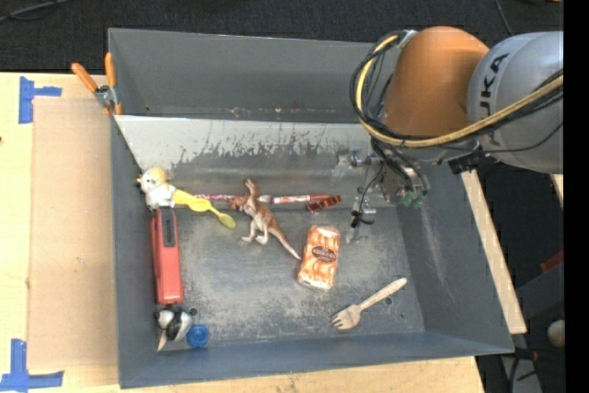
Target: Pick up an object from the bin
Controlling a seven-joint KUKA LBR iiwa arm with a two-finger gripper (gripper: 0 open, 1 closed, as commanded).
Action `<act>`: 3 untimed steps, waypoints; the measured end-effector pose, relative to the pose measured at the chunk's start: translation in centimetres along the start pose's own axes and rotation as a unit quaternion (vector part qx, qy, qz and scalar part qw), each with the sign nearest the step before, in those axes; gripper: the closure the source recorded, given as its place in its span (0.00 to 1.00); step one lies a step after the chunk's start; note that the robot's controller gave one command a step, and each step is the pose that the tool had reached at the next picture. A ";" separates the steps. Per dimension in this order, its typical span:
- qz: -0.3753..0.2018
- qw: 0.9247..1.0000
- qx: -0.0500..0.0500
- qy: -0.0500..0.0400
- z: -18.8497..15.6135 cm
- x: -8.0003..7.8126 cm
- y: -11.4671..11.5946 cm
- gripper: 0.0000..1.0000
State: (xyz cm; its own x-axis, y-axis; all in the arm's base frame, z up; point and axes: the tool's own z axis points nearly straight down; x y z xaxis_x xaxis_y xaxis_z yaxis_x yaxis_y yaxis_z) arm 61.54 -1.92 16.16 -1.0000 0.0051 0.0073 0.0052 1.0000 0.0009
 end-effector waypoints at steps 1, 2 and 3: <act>0.000 1.000 0.000 -0.004 -0.4 -0.2 0.0 0.00; 0.002 1.000 0.000 -0.005 6.8 0.9 1.0 0.00; 0.008 1.000 0.000 -0.010 8.9 1.6 1.6 1.00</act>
Offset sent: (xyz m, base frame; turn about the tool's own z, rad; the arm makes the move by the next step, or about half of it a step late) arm -0.0146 0.0141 -0.0916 0.0062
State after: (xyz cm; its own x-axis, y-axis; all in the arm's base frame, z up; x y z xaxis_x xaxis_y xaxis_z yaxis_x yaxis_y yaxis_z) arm 59.91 -0.31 7.27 -0.9997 0.0207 -0.0130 0.0207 0.9998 0.0005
